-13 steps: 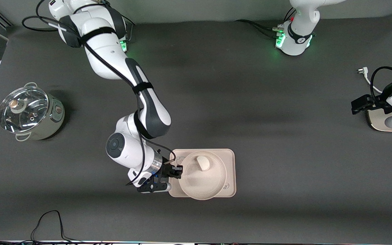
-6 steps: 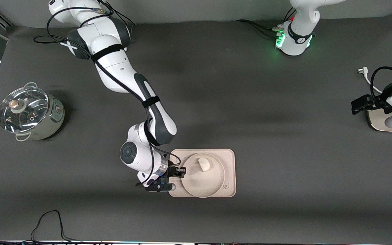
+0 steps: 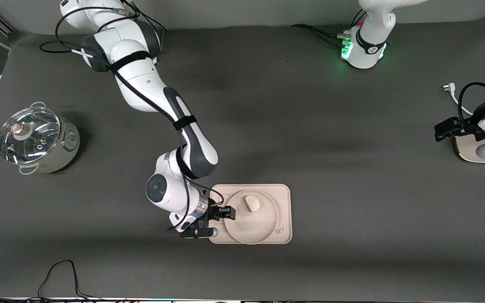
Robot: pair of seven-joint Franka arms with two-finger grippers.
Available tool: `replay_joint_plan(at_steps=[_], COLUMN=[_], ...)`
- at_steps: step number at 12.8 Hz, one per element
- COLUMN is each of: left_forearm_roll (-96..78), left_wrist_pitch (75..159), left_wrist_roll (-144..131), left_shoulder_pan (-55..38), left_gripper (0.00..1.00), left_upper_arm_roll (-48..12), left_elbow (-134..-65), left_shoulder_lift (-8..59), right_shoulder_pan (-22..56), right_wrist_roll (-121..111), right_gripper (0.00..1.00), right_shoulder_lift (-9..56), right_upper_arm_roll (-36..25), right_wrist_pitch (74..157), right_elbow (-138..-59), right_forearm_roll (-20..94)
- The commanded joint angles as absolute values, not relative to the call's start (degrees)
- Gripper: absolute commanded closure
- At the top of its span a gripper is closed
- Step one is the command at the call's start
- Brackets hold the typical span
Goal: Place bun in plate and plate on tray
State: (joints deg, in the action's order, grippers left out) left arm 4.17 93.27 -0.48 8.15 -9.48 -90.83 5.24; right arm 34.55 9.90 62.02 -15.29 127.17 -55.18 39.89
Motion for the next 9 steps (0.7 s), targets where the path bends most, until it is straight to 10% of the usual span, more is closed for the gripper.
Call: replay_joint_plan(at_steps=[1, 9], left_forearm_roll=[3.60, 3.52], left_wrist_pitch=[93.08, 92.99], left_wrist_roll=[0.26, 0.35], left_shoulder_pan=[8.09, 8.35], left_gripper=[0.00, 0.00], left_upper_arm_roll=[-9.32, -9.32], left_elbow=[-90.00, -90.09], left_shoulder_lift=[5.36, 5.36], right_shoulder_pan=[33.49, 24.11], right_wrist_roll=[16.49, 17.67], right_gripper=[0.00, 0.00], right_shoulder_lift=[52.34, 17.18], right_upper_arm_roll=[-15.12, -10.40], right_wrist_pitch=[118.51, 82.30], right_elbow=[-58.77, -73.38], right_forearm_roll=[38.76, 12.35])
